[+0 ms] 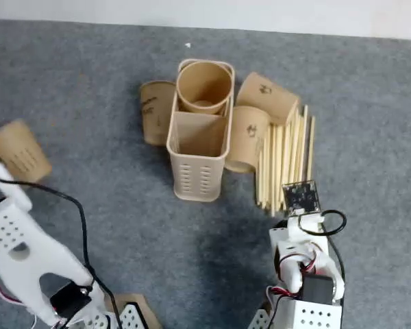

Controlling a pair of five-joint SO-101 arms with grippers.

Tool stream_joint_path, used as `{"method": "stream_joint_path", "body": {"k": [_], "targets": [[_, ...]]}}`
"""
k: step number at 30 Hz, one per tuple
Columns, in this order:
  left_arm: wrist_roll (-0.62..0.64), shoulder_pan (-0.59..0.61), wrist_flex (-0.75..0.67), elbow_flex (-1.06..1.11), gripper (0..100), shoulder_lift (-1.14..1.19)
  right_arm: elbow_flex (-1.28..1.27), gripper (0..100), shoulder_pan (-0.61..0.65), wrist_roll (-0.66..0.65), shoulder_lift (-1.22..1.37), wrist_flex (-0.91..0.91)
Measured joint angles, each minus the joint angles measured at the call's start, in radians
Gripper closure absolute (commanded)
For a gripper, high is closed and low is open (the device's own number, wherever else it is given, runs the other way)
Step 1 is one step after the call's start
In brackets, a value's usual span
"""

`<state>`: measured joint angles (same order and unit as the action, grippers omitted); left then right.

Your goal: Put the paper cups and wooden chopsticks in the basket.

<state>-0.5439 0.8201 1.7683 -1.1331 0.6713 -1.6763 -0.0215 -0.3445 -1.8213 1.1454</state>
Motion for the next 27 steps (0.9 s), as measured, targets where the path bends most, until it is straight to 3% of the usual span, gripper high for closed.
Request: {"method": "stream_joint_path", "body": {"k": [9, 15, 21, 27], "targets": [[-0.028, 0.002, -0.012, 0.279, 86, -0.140, 0.000, 96.4, 0.000, 0.000, 0.000, 0.000], [0.066, 0.000, -0.264, 0.285, 86, -0.130, 0.000, 96.4, 0.000, 0.000, 0.000, 0.000], [0.163, 0.000, -0.528, 0.285, 86, 0.040, 0.000, 96.4, 0.000, 0.000, 0.000, 0.000], [0.172, 0.000, -0.609, 0.285, 86, 0.172, 0.000, 96.4, 0.000, 0.000, 0.000, 0.000]]}}
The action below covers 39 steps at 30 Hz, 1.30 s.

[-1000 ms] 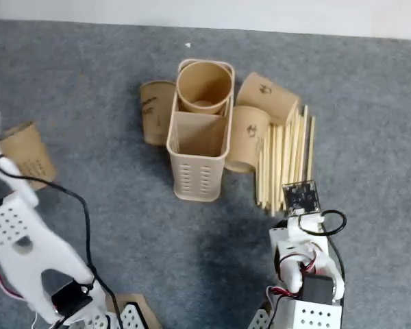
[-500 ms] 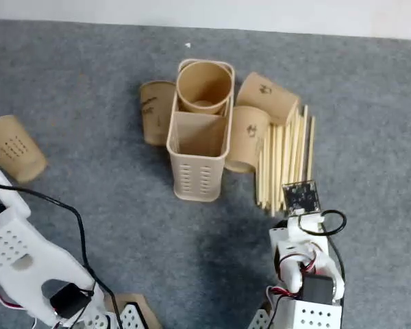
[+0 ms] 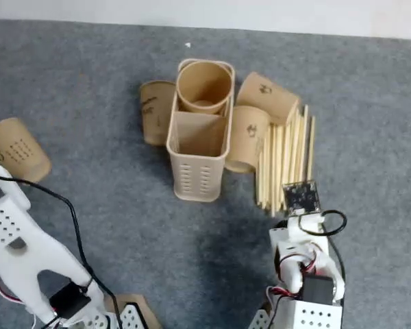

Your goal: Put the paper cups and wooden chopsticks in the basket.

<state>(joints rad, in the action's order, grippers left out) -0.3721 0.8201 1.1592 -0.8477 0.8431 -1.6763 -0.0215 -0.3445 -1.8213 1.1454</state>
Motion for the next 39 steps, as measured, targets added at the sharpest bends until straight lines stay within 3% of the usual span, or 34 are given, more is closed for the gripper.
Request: {"method": "stream_joint_path", "body": {"k": [5, 15, 22, 33, 39], "targets": [[0.000, -0.008, 0.046, 0.000, 86, 0.008, 0.000, 96.4, 0.000, 0.000, 0.000, 0.000], [-0.061, -0.172, 0.588, -0.107, 86, -0.002, 0.000, 96.4, 0.000, 0.000, 0.000, 0.000], [-0.060, -0.227, 0.617, 0.064, 86, -0.155, 0.000, 96.4, 0.000, 0.000, 0.000, 0.000], [-0.068, -0.514, 0.609, 0.724, 86, -0.796, 0.000, 96.4, 0.000, 0.000, 0.000, 0.000], [-0.069, -0.546, 0.520, 0.905, 86, -0.931, 0.000, 96.4, 0.000, 0.000, 0.000, 0.000]]}}
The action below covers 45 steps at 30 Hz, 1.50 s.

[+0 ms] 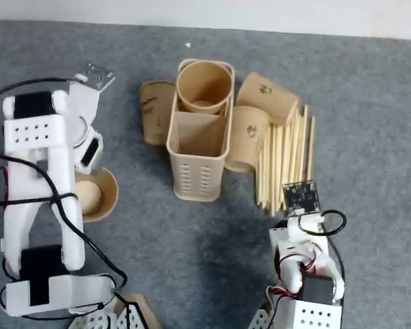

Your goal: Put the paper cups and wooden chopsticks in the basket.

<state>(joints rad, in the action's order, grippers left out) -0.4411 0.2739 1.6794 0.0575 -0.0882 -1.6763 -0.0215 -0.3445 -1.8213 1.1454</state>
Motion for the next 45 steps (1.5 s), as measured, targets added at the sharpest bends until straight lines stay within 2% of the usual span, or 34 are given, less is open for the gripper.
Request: {"method": "stream_joint_path", "body": {"k": [5, 11, 14, 18, 21, 27, 31, 36, 41, 45], "targets": [[0.000, 0.014, -0.058, 0.061, 86, 0.003, 0.000, 96.4, 0.000, 0.000, 0.000, 0.000], [-0.066, 0.071, -0.199, 0.107, 87, 0.112, 0.000, 96.4, 0.000, 0.000, 0.000, 0.000], [-0.072, 0.094, -0.253, 0.107, 99, 0.170, 0.000, 96.4, 0.000, 0.000, 0.000, 0.000], [-0.072, 0.106, -0.276, 0.075, 100, 0.183, 0.000, 96.4, 0.000, 0.000, 0.000, 0.000], [-0.072, 0.104, -0.269, -0.018, 99, 0.183, 0.000, 96.4, 0.000, 0.000, 0.000, 0.000], [-0.069, 0.092, -0.054, -0.379, 99, 0.183, 0.000, 96.4, 0.000, 0.000, 0.000, 0.000], [0.021, 0.011, 0.049, -0.695, 99, 0.189, 0.000, 96.4, 0.000, 0.000, 0.000, 0.000], [0.192, -0.207, 0.026, -1.020, 99, 0.190, 0.000, 96.4, 0.000, 0.000, 0.000, 0.000], [0.364, -0.425, -0.126, -1.048, 99, 0.206, 0.000, 96.4, 0.000, 0.000, 0.000, 0.000], [0.427, -0.491, -0.238, -0.965, 99, 0.290, 0.000, 96.4, 0.000, 0.000, 0.000, 0.000]]}}
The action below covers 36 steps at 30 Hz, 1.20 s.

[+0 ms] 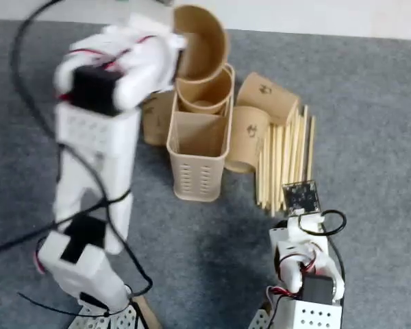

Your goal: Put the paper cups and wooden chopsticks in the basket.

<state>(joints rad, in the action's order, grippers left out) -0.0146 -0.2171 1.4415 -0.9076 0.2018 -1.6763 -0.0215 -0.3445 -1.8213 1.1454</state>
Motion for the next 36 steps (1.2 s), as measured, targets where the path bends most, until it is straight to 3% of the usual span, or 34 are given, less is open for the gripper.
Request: {"method": "stream_joint_path", "body": {"k": [9, 16, 22, 30, 36], "targets": [[0.052, -0.003, -0.072, 0.009, 99, 0.155, 0.000, 96.4, 0.000, 0.000, 0.000, 0.000], [0.058, -0.011, 0.017, -0.005, 84, 0.167, 0.000, 96.4, 0.000, 0.000, 0.000, 0.000], [0.057, -0.038, 0.104, -0.006, 85, 0.170, 0.000, 96.4, 0.000, 0.000, 0.000, 0.000], [0.057, -0.031, 0.107, -0.012, 84, 0.170, 0.000, 96.4, 0.000, 0.000, 0.000, 0.000], [0.057, 0.032, 0.117, -0.178, 84, 0.170, 0.000, 96.4, 0.000, 0.000, 0.000, 0.000]]}}
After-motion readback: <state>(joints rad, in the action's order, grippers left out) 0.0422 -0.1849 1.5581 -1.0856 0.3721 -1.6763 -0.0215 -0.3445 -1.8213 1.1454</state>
